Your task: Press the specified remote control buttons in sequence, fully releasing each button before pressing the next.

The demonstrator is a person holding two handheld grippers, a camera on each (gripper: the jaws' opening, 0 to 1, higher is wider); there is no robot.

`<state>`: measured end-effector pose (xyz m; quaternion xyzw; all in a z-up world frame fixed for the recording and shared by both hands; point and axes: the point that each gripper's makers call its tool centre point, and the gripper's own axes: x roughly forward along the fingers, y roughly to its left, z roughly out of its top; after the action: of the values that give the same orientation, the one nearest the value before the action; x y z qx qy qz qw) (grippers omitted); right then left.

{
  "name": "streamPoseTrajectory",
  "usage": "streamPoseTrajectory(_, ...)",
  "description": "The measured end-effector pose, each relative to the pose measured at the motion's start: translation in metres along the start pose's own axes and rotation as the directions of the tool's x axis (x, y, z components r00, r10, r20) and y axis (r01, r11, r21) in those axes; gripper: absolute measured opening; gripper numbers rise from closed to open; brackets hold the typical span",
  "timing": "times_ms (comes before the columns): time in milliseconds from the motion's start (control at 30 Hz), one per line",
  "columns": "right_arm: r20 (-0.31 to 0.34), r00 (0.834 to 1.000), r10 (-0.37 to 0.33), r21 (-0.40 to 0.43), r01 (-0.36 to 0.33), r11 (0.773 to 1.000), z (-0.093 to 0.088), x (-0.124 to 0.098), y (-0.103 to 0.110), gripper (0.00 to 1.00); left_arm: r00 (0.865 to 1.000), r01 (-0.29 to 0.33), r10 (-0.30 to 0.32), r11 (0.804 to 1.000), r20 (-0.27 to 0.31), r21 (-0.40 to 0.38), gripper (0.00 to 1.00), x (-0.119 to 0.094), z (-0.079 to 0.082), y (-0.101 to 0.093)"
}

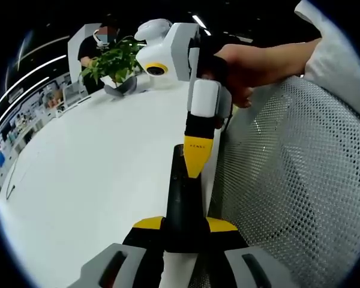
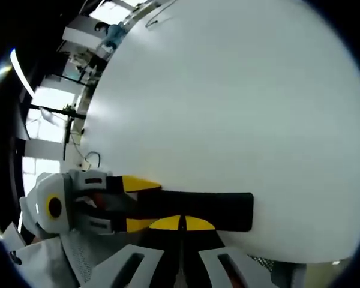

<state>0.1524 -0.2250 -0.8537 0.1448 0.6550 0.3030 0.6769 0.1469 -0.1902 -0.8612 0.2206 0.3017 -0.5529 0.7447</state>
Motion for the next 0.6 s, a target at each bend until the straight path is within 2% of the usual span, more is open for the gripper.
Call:
streamPoseTrajectory(533,-0.030,0.999,-0.038,-0.040,0.037,0.999,-0.0050,0.0025,-0.0001,0.00,1.000,-0.003,0.003,1.000,0.001,-0.013,0.25,-0.0004,0.0009,0.0001)
streamPoseTrajectory(600,-0.034,0.999,-0.036,-0.021,0.035,0.999,-0.0055,0.0024,-0.0004,0.00,1.000,-0.005,0.005,1.000,-0.002,-0.012,0.24,-0.0004,0.0010,-0.0001)
